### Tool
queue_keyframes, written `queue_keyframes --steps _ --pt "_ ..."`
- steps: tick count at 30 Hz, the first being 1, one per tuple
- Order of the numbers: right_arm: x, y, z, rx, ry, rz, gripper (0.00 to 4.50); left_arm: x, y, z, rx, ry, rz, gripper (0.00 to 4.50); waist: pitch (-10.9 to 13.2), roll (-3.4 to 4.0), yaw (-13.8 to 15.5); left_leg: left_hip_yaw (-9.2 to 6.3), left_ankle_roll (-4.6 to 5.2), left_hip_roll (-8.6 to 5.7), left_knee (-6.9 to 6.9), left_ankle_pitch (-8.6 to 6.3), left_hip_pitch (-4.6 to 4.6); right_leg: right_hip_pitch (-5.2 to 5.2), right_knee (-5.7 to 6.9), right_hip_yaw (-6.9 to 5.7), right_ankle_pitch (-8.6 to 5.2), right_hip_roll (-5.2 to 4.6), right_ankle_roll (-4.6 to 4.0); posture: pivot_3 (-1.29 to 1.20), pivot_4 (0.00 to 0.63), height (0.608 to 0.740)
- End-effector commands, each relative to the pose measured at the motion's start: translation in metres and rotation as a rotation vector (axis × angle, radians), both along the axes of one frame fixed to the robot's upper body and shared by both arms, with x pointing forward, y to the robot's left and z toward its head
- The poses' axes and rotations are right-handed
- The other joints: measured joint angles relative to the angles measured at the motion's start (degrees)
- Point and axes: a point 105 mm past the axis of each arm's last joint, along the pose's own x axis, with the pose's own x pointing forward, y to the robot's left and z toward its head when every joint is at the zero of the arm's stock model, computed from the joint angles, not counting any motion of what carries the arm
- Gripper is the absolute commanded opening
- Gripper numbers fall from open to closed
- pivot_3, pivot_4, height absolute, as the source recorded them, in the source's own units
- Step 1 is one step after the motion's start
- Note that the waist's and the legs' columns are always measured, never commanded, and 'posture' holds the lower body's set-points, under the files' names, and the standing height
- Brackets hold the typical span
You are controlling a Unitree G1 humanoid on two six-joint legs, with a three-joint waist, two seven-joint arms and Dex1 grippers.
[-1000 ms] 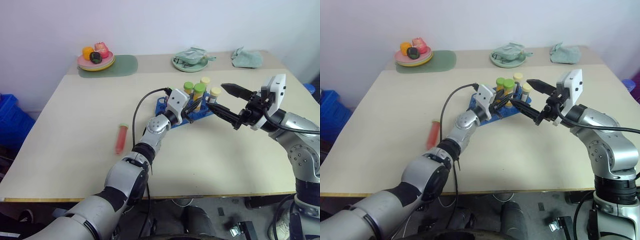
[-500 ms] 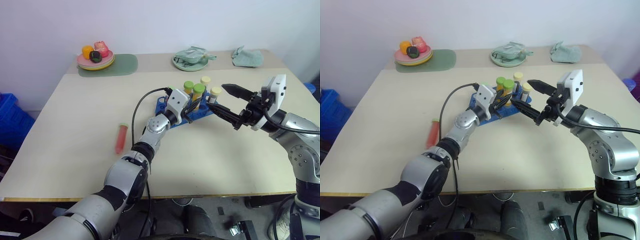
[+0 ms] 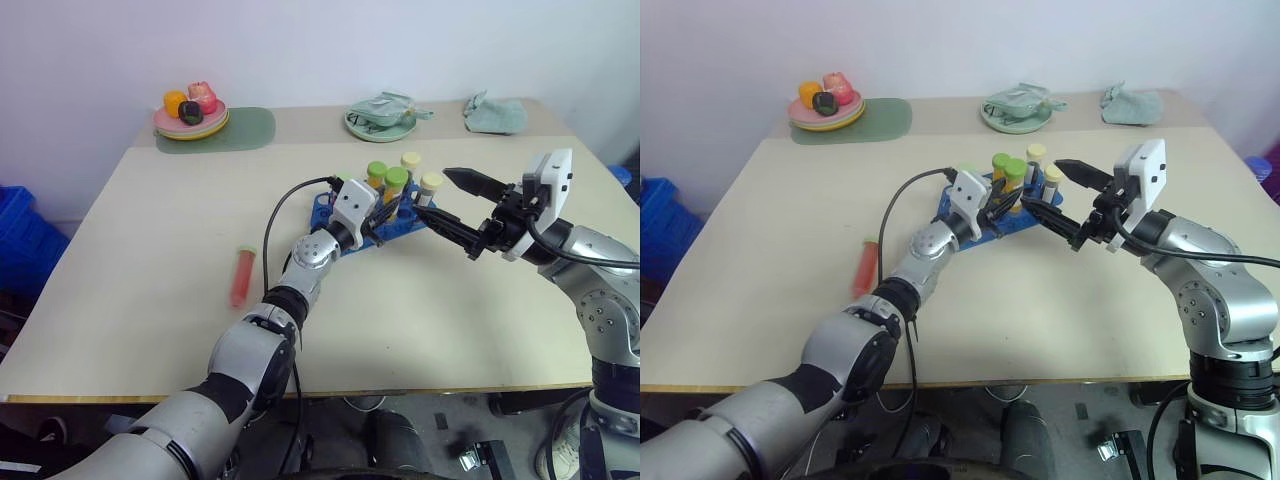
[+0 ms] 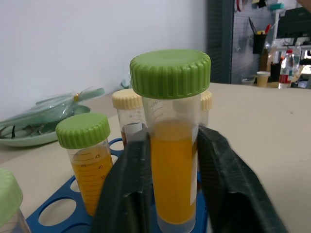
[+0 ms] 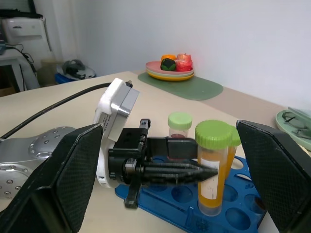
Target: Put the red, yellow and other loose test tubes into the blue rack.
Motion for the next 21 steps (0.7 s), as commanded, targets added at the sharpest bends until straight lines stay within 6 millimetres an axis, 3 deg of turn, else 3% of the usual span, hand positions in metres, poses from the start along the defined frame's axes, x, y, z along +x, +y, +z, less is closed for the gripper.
queue_keyframes --steps 1,3,16,21 --pt "-0.003 0.002 0.013 -0.004 -0.061 0.005 4.50 0.007 0.004 0.014 -0.036 -0.012 0.025 3.62 0.1 0.02 0.0 0.00 0.00 0.00 0.00 0.00 0.00 -0.01 0.00 0.00 0.00 0.00 0.00 0.00 0.150 0.740" --pt "-0.003 0.002 0.014 -0.004 -0.062 0.004 4.50 0.006 0.004 0.014 -0.037 -0.017 0.020 4.48 0.2 0.02 0.0 0.00 0.00 0.00 0.00 0.00 -0.05 -0.08 0.01 0.00 0.00 0.00 0.00 0.00 0.150 0.740" --pt "-0.001 0.004 0.014 0.004 -0.062 0.012 4.50 -0.011 0.022 0.026 -0.047 -0.175 -0.021 4.48 0.2 0.03 0.0 0.05 -0.01 0.02 -0.03 0.00 -0.08 -0.17 0.02 0.02 0.00 0.01 0.00 0.00 0.150 0.740" --pt "-0.001 0.002 0.014 0.003 -0.062 0.018 4.50 -0.038 0.044 0.042 -0.089 -0.246 -0.072 4.48 0.3 0.07 0.0 0.07 0.00 0.03 -0.03 0.00 -0.12 -0.22 0.03 0.06 0.00 0.01 0.00 0.00 0.150 0.740"
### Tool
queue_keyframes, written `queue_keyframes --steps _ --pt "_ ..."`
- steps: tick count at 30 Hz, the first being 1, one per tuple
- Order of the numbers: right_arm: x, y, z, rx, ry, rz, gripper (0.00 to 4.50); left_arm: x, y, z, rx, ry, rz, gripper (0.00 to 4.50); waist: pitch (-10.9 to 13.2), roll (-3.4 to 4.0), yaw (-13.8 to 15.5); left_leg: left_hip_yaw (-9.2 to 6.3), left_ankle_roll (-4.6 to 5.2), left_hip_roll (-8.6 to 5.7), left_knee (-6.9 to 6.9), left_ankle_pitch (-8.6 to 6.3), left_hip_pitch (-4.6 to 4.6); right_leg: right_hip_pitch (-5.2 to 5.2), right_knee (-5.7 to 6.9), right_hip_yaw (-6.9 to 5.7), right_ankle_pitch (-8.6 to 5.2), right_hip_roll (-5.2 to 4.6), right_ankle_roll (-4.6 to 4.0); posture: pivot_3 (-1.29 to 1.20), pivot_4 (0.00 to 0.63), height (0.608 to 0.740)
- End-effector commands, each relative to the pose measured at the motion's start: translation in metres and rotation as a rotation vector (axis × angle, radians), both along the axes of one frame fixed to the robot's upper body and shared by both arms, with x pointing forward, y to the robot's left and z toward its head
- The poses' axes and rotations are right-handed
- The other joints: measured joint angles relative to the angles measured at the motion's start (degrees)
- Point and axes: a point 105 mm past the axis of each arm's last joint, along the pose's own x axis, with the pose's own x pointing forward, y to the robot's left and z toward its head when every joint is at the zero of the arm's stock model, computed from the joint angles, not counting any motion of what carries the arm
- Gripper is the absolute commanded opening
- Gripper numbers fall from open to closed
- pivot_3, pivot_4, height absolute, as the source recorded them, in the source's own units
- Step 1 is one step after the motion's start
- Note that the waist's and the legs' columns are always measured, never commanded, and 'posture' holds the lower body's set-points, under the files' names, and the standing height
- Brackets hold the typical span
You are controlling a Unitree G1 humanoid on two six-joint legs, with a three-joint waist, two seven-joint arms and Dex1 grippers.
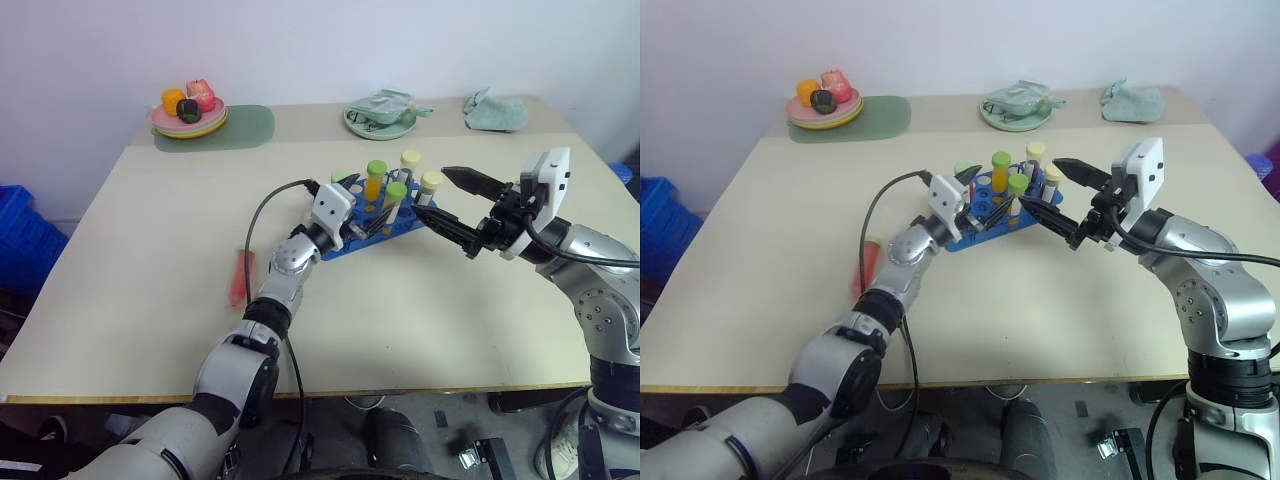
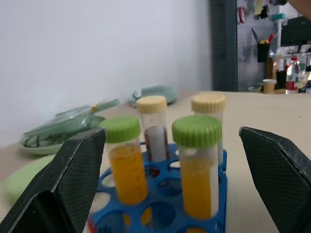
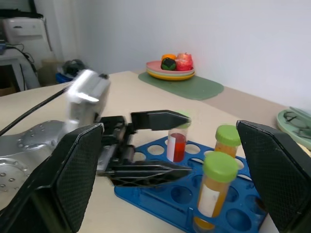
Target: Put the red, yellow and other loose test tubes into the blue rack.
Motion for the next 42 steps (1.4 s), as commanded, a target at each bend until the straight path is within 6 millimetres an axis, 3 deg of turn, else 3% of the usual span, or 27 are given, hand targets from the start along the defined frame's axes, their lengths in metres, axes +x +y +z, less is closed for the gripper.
queue_keyframes --steps 1,4,7,11,18,25,35,39,42 --pt "-0.003 -0.002 0.012 -0.003 -0.054 0.009 4.50 -0.024 0.013 0.034 -0.040 -0.086 -0.057 4.48 0.0 0.03 -0.1 0.01 0.00 0.00 -0.01 0.00 -0.02 -0.04 0.00 0.02 0.00 0.00 0.00 0.00 0.150 0.740" --pt "-0.004 -0.004 0.010 -0.007 -0.040 0.024 4.50 -0.052 0.028 0.037 -0.006 -0.020 -0.124 4.48 0.1 0.11 -0.1 0.03 0.00 0.05 -0.01 0.00 -0.07 -0.12 0.03 0.06 0.00 0.04 0.00 0.00 0.150 0.740" --pt "-0.005 -0.003 0.008 -0.021 -0.034 0.052 4.50 -0.066 0.051 0.044 0.047 -0.002 -0.088 4.48 0.1 0.15 0.1 0.06 0.00 0.06 0.00 0.00 -0.04 -0.09 0.05 0.09 0.00 0.07 -0.01 0.00 0.150 0.740" --pt "-0.024 0.003 0.002 -0.055 0.017 0.177 4.50 -0.067 0.114 0.057 0.110 0.116 0.079 4.48 0.6 0.24 -0.1 0.09 0.00 0.08 -0.02 0.00 -0.01 -0.10 0.06 0.10 -0.01 0.10 -0.01 0.00 0.150 0.740" --pt "-0.028 0.010 -0.003 -0.071 0.030 0.233 4.50 -0.054 0.178 0.058 0.179 0.292 0.343 4.48 1.3 0.30 0.1 0.22 -0.01 0.11 -0.06 -0.01 0.07 -0.09 0.09 0.13 -0.01 0.12 -0.01 0.00 0.150 0.740" --pt "-0.024 0.007 -0.003 -0.086 0.035 0.240 4.50 -0.056 0.201 0.037 0.265 0.495 0.486 4.48 1.6 0.11 -0.1 0.23 -0.02 0.12 -0.09 -0.01 0.07 -0.11 0.08 0.13 -0.01 0.12 -0.01 0.00 0.150 0.740" --pt "-0.021 0.011 -0.002 -0.069 0.050 0.251 4.50 -0.056 0.219 0.028 0.365 0.814 0.693 4.48 1.9 -0.06 -0.1 0.24 -0.03 0.12 -0.12 -0.01 0.07 -0.13 0.08 0.13 0.00 0.12 -0.01 0.00 0.150 0.740" --pt "-0.019 0.012 -0.002 -0.070 0.049 0.250 4.50 -0.051 0.220 0.024 0.363 0.894 0.721 4.48 2.0 -0.05 -0.1 0.25 -0.05 0.13 -0.18 -0.01 0.08 -0.18 0.09 0.12 -0.01 0.12 -0.01 0.00 0.150 0.740" --pt "-0.018 0.012 0.001 -0.056 0.049 0.246 4.50 -0.043 0.206 0.019 0.290 0.966 0.626 4.48 2.0 -0.06 0.0 0.26 -0.05 0.13 -0.18 -0.01 0.08 -0.18 0.09 0.13 0.00 0.12 -0.01 0.00 0.150 0.740"
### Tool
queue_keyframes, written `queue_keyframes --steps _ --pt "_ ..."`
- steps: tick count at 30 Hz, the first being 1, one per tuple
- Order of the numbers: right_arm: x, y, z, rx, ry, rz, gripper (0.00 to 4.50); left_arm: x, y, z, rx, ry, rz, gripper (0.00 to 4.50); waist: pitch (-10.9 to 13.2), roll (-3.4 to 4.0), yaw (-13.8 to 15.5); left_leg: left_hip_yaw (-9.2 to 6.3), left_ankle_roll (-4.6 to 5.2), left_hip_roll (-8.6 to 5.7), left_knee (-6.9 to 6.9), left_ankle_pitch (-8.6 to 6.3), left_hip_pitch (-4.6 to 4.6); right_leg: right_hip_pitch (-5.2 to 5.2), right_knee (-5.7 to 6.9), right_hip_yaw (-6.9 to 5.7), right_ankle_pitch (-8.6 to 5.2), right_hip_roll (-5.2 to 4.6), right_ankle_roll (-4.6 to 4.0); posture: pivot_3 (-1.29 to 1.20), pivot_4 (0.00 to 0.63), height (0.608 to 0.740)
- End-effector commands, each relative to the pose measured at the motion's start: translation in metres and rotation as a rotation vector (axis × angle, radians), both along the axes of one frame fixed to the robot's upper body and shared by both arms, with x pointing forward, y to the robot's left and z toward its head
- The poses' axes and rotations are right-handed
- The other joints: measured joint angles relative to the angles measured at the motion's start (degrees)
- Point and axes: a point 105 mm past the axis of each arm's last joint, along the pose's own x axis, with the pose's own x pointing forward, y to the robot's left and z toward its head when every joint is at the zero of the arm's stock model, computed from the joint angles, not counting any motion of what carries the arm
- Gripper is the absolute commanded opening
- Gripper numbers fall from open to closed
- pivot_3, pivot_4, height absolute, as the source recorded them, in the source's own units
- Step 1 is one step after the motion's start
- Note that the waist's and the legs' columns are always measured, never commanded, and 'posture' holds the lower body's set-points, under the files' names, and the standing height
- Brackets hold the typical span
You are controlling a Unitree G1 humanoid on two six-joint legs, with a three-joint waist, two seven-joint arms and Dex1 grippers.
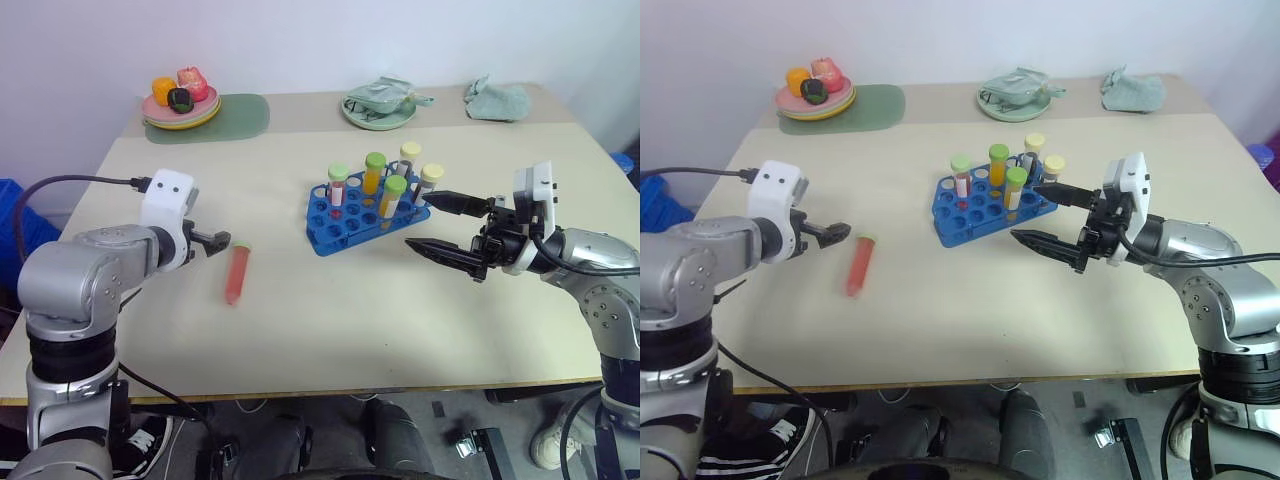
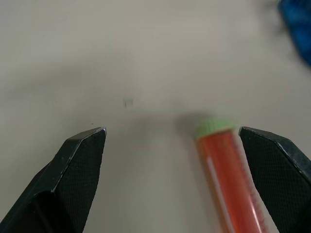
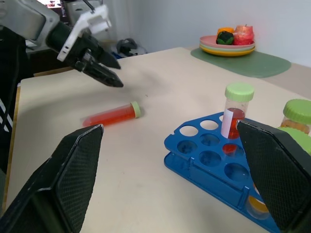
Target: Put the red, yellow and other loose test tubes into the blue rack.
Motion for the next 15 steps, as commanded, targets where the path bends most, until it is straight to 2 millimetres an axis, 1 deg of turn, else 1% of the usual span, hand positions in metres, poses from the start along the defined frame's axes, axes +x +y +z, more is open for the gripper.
queue_keyframes --steps 1,5,8,10,15 --pt "0.001 0.002 0.014 0.027 -0.040 0.005 4.50 0.008 -0.008 0.001 -0.083 0.028 -0.005 4.48 0.0 -0.01 0.1 -0.01 0.00 0.00 0.01 0.00 0.00 0.00 -0.01 -0.01 0.00 0.00 0.00 0.00 0.150 0.740" --pt "0.001 0.004 0.016 0.033 -0.044 0.002 4.50 0.013 -0.013 -0.006 -0.130 0.075 0.006 4.48 0.0 -0.03 0.0 -0.01 -0.01 0.00 0.01 0.00 0.00 -0.02 0.00 0.00 0.00 0.00 0.00 0.00 0.150 0.740" --pt "0.001 0.002 0.015 0.030 -0.038 -0.008 4.50 0.010 -0.015 -0.008 -0.169 0.093 -0.004 4.48 0.1 -0.01 -0.1 0.04 -0.01 0.01 -0.02 0.00 -0.01 -0.08 0.00 0.00 0.00 0.00 0.00 0.00 0.150 0.740" --pt "0.001 0.001 0.014 0.028 -0.036 -0.014 4.50 0.008 -0.012 -0.010 -0.204 0.110 0.012 4.48 0.1 -0.01 -0.1 0.04 -0.02 0.02 -0.03 0.00 -0.01 -0.08 0.00 0.00 0.00 0.00 0.00 0.00 0.150 0.740" --pt "0.003 0.000 0.016 0.042 -0.035 -0.019 4.50 0.001 -0.009 -0.011 -0.204 0.175 -0.010 4.48 0.1 -0.04 -0.1 0.05 -0.02 0.02 -0.03 0.00 0.00 -0.09 0.03 0.01 0.00 0.00 0.00 0.00 0.150 0.740"
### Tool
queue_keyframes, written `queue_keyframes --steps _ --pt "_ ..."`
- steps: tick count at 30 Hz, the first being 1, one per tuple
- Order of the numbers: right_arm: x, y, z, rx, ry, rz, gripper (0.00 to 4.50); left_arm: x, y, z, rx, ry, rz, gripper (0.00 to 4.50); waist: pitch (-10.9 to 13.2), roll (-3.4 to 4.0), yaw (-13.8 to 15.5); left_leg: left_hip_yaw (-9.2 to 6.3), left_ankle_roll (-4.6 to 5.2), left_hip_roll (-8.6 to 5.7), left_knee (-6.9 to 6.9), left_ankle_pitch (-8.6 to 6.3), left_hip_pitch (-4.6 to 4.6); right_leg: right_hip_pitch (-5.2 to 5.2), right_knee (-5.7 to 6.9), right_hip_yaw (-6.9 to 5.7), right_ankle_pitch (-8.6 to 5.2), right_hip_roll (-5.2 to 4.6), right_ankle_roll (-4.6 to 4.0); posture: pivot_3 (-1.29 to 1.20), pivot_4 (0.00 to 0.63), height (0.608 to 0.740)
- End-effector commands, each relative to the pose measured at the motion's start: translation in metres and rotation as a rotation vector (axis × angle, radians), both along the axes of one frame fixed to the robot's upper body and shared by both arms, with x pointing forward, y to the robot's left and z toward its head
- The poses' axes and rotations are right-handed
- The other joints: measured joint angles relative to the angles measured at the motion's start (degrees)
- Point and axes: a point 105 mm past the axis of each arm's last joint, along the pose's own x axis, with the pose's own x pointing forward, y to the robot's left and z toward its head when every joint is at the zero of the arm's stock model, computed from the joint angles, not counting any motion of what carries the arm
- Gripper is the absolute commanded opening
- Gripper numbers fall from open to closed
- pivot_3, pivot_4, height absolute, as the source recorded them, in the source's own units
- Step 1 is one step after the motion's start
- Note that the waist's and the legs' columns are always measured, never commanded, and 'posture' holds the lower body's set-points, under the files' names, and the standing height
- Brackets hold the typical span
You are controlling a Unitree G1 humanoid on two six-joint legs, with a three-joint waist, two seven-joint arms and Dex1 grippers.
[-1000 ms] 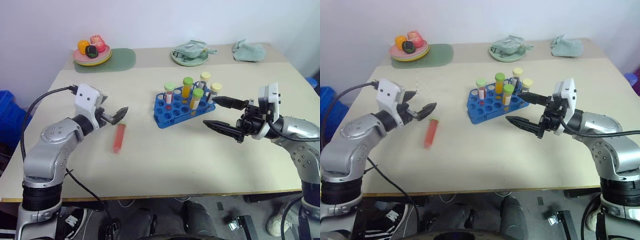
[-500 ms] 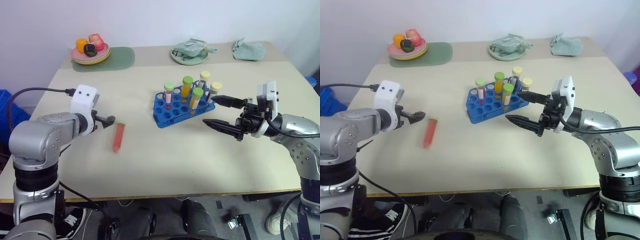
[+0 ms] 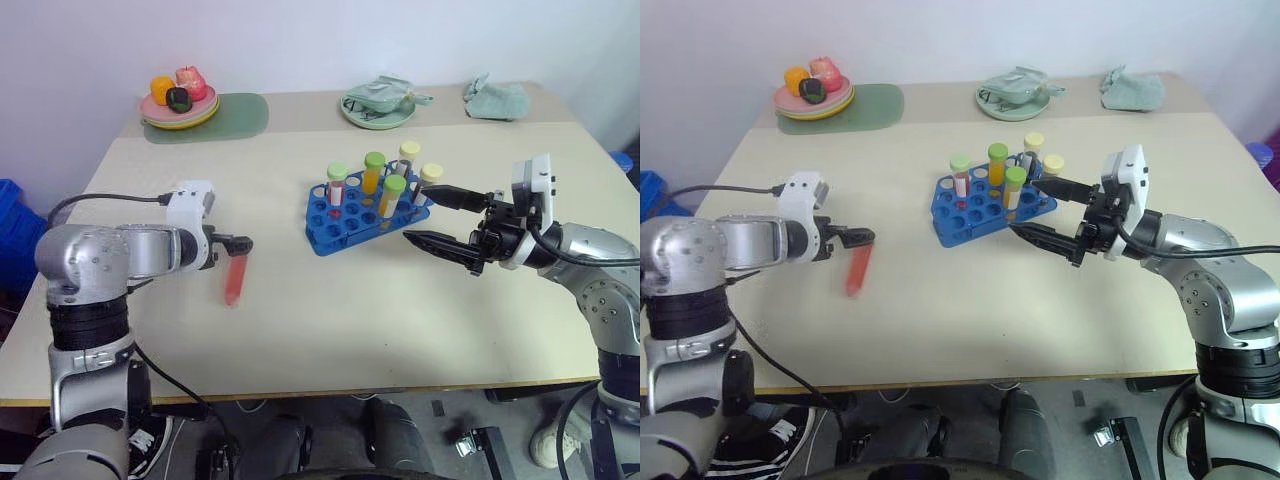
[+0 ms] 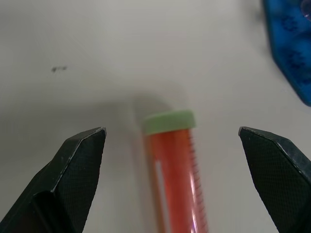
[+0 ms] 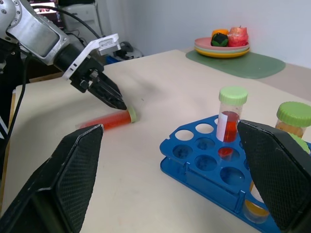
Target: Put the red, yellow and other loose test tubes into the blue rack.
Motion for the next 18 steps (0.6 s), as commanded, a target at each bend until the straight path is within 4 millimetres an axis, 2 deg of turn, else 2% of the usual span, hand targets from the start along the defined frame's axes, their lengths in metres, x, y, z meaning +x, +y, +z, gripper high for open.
queue_keyframes --steps 1,9,13,18 --pt "-0.001 -0.001 0.010 0.020 -0.041 -0.001 4.50 -0.006 -0.001 0.006 -0.026 0.036 -0.041 4.48 0.0 0.01 0.0 0.00 0.00 0.00 0.00 0.00 0.00 0.00 0.01 0.00 0.00 0.00 0.00 0.00 0.150 0.740" --pt "0.001 0.002 0.012 0.027 -0.045 0.014 4.50 -0.032 0.005 -0.008 0.014 0.190 -0.096 4.48 0.0 0.06 0.0 0.04 0.00 -0.02 -0.02 0.00 0.05 -0.02 0.07 0.04 0.00 0.00 0.00 0.00 0.150 0.740" --pt "-0.001 0.001 0.012 0.026 -0.044 0.013 4.50 -0.041 0.003 -0.005 -0.002 0.220 -0.063 4.48 0.1 0.03 0.0 0.07 -0.01 -0.01 -0.02 0.00 0.05 -0.05 0.09 0.07 0.00 0.00 -0.01 0.00 0.150 0.740" --pt "-0.002 0.002 0.011 0.031 -0.045 0.012 4.50 -0.032 -0.004 -0.004 -0.001 0.199 -0.019 4.48 0.1 0.08 0.3 0.10 -0.02 -0.03 -0.02 0.01 0.08 0.01 0.07 0.09 0.00 -0.02 -0.01 0.00 0.150 0.740"
